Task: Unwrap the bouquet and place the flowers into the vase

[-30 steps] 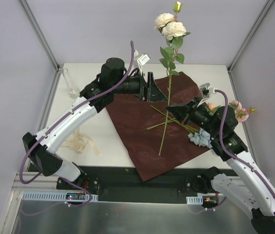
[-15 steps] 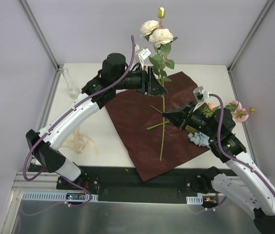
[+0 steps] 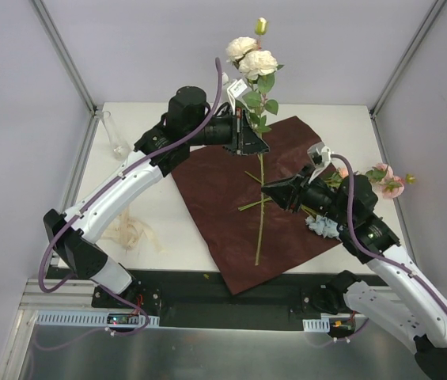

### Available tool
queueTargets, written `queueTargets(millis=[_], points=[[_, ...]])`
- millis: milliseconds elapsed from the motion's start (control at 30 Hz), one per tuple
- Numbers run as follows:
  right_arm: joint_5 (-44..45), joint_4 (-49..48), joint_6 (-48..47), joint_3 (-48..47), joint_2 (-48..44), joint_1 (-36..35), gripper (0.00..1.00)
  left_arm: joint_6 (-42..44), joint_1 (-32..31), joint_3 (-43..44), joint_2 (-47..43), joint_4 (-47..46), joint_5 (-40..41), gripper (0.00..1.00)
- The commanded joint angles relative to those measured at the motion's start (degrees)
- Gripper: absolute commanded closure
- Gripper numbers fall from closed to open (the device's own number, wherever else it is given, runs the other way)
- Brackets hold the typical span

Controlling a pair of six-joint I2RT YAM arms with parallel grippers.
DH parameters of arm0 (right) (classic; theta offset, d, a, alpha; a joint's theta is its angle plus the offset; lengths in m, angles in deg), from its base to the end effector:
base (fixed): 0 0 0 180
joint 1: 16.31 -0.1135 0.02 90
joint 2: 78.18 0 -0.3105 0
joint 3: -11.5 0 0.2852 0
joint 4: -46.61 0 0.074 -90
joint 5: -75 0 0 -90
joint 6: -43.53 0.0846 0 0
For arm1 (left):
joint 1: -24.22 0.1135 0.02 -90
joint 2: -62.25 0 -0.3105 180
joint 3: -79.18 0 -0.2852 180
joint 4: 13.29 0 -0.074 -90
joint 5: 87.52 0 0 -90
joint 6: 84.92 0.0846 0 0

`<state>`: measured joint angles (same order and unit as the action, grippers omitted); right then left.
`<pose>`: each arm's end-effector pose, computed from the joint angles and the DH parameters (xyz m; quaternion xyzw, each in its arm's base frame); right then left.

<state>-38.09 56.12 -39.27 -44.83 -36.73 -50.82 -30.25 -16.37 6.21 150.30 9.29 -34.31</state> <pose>0.1576 0.1486 0.4065 -0.2995 0.6060 0.3838 0.6291 0.2864 -0.3121 0.5077 0.2475 0.6811 -0.5809 0.3706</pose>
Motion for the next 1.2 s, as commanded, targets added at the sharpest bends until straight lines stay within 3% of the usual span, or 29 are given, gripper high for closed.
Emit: queueTargets(millis=[0, 33, 100, 200, 333, 567, 867, 1167], points=[[11.1, 9.8, -4.6, -7.0, 1.5, -0.7, 0.45, 8.4, 0.5, 1.6, -6.1, 2.7, 9.7, 1.0], [13.8, 12.2, -4.9, -8.2, 1.8, -0.7, 0.32, 10.2, 1.1, 2.5, -7.4, 5.3, 11.9, 1.0], [19.7, 16.8, -6.1, -10.1, 1.5, -0.7, 0.19, 13.5, 5.2, 5.5, -8.2, 11.5, 16.0, 1.0], [22.6, 19.1, -8.2, -10.6, 0.5, -0.6, 0.17, 14.8, 13.5, 9.2, -9.7, 16.0, 20.0, 1.0], [25.1, 20.6, -9.3, -10.0, 0.4, -0.7, 0.17, 22.9, 19.7, 15.7, -11.3, 19.7, 40.8, 1.0], [26.3, 20.8, -9.1, -7.7, 1.3, -0.6, 0.17, 34.6, 27.1, 35.3, -5.1, 17.4, 59.7, 1.0], [26.4, 20.2, -8.2, -6.7, 1.3, -0.6, 0.17, 36.8, 37.1, 37.4, -1.2, 6.0, 63.5, 1.0], [26.9, 21.1, -8.4, -6.5, 0.6, -0.6, 0.17, 35.4, 40.2, 37.3, 3.7, 3.8, 62.0, 1.0]])
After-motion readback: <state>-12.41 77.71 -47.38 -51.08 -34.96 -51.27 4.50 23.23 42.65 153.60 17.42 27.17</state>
